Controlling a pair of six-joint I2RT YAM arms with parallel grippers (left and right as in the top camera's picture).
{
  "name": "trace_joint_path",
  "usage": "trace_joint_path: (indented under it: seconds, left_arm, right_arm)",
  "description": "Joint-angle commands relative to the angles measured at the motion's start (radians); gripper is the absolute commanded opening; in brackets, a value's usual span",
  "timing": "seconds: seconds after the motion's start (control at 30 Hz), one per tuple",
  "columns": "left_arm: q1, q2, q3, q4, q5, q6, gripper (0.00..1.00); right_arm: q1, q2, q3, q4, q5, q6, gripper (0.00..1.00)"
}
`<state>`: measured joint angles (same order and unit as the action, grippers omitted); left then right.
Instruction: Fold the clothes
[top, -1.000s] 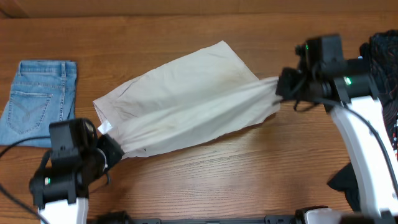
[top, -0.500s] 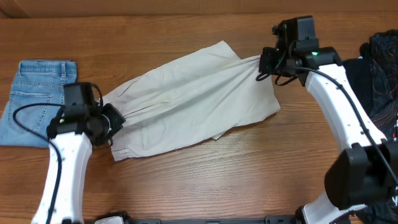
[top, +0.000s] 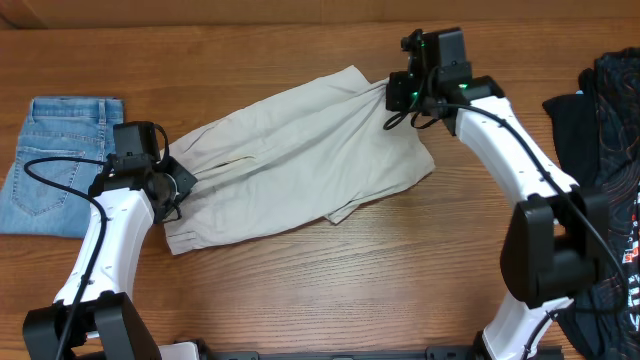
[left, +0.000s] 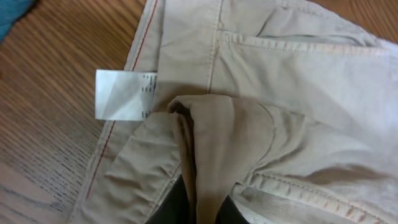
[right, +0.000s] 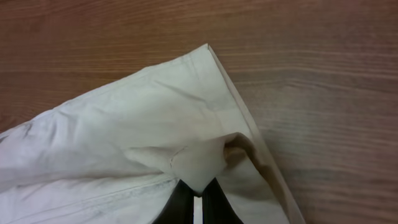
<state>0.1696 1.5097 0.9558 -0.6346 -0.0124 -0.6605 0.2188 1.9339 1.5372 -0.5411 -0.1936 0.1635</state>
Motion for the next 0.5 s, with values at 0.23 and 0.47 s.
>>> trace_joint_path:
  seconds: [0.23,0.47]
  left_arm:
    - [0.004,-0.067,0.022,0.004,-0.02,-0.095,0.04]
    - [0.008,-0.215,0.022,0.003,-0.024,-0.095,0.04]
  right_arm:
    - [0.008,0.005,0.05,0.054,0.061,-0.005,0.04]
    - [0.016,-0.028,0.097,0.072,0.061,-0.015,0.04]
